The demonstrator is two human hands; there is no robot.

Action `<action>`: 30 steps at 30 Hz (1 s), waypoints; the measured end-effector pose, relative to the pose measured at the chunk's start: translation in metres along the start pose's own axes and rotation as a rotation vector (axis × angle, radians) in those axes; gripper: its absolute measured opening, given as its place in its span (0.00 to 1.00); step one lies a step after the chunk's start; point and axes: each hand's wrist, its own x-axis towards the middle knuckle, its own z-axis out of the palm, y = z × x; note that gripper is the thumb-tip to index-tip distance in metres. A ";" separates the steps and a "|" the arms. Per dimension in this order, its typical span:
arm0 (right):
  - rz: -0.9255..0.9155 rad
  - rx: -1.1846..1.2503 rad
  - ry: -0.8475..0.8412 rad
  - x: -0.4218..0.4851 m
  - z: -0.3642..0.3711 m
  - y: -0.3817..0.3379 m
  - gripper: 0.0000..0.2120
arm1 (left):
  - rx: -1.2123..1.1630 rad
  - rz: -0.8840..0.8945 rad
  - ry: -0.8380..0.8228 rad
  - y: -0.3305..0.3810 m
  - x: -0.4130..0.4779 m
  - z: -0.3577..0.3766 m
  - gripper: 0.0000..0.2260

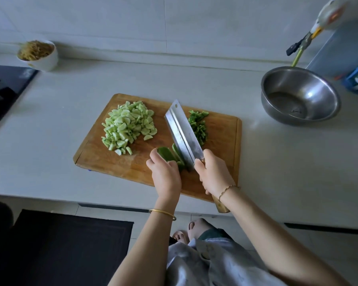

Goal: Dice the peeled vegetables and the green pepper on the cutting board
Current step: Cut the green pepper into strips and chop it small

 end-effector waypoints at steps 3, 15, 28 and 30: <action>-0.035 -0.021 0.028 -0.010 -0.008 -0.001 0.10 | 0.054 -0.002 -0.005 0.003 0.001 0.001 0.19; -0.052 -0.180 -0.045 -0.022 -0.007 -0.014 0.09 | 0.059 0.005 -0.014 0.004 0.000 0.002 0.18; -0.067 -0.391 -0.024 -0.013 0.010 -0.033 0.07 | 0.113 -0.003 -0.026 0.007 0.003 0.004 0.18; -0.067 -0.403 -0.026 -0.011 0.011 -0.035 0.07 | 0.155 0.004 -0.026 0.003 0.006 0.006 0.21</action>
